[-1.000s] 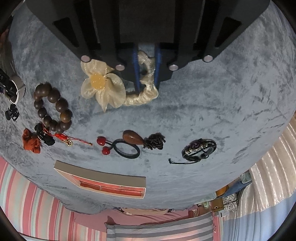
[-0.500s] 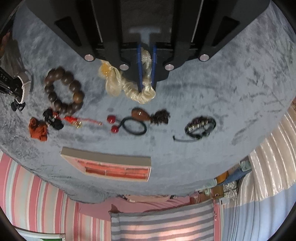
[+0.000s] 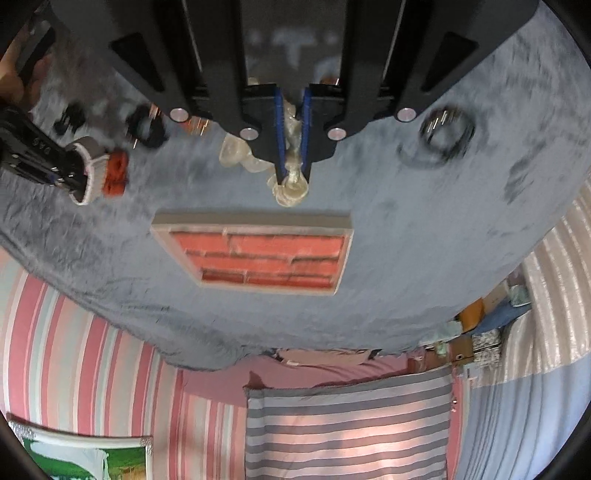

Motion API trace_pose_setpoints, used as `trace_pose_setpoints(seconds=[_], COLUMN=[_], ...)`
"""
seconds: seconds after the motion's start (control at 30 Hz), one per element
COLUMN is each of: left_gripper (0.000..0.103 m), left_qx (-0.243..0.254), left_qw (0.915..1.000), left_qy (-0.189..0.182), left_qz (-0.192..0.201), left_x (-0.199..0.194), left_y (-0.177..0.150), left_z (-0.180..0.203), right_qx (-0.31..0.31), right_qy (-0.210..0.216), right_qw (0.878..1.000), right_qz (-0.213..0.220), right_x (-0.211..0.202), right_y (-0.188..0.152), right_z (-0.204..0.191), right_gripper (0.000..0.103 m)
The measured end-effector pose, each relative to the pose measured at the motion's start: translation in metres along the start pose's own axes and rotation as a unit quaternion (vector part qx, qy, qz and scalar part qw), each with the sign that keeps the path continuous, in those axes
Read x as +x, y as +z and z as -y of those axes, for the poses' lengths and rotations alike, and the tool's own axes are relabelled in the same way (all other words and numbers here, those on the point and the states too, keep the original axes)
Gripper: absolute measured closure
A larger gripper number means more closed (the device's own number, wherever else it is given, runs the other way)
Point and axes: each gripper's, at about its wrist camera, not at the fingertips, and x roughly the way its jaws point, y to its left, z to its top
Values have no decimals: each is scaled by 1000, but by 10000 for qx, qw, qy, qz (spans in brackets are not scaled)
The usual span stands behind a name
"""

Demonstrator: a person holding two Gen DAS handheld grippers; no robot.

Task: Organize jewelry
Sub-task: 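Carry both items into the brick-lined tray and open both tools to release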

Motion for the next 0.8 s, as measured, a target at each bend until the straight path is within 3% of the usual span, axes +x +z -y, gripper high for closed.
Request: trace_pose_setpoints(seconds=[0.2, 0.37, 0.53, 0.8], left_gripper=[96, 96, 96, 96], left_qx=[122, 174, 177, 286], left_qw=[9998, 9992, 9970, 9894], left_qy=[-132, -170, -98, 173], left_qz=[10, -318, -742, -1411], left_x=[55, 137, 218, 327], left_y=[76, 132, 156, 162], left_z=[8, 11, 7, 0], right_qx=[-25, 188, 221, 266], right_qy=[-112, -60, -195, -553], right_qw=[9999, 9998, 9986, 9911], right_qz=[127, -43, -439, -1181], right_x=[54, 117, 197, 290], right_y=[74, 131, 168, 177], right_z=[-3, -1, 3, 19], right_gripper=[86, 86, 86, 86])
